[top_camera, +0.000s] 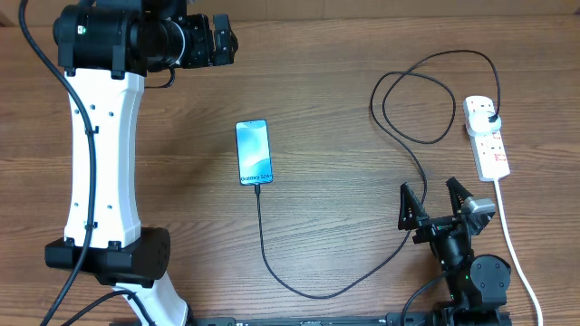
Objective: Plug charger to phone and switch on socket
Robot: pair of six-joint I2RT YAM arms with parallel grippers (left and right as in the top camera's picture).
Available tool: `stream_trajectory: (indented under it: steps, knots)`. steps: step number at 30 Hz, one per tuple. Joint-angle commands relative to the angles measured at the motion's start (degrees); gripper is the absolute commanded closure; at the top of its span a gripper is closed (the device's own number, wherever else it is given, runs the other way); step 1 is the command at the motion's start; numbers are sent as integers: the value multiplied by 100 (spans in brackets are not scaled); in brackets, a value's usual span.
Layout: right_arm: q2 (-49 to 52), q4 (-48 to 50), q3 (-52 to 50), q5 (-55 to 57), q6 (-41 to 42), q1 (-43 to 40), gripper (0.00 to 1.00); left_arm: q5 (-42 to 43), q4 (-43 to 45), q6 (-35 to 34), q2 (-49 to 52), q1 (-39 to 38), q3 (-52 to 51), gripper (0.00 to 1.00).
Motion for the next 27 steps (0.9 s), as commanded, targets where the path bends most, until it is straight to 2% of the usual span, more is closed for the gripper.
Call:
stream_trajectory:
  steps: [1, 7, 11, 19, 25, 27]
  knots:
    - [-57, 35, -61, 52, -9, -26, 0, -28, 2, 46, -61, -50, 57, 1]
    - [-57, 35, -61, 52, -9, -26, 0, -28, 7, 46, -420, -136, -28, 0]
    - [-57, 35, -61, 52, -9, -26, 0, -28, 9, 46, -1088, -136, -702, 0]
    - [-57, 35, -61, 52, -9, -26, 0, -28, -7, 46, -3112, -17, -3108, 0]
    - [-57, 35, -61, 52, -9, -26, 0, -369, 81, 131, -4586, 529, -5093, 1]
    - [-57, 35, -61, 52, -9, -26, 0, -452, 431, 131, -5128, 780, -5880, 0]
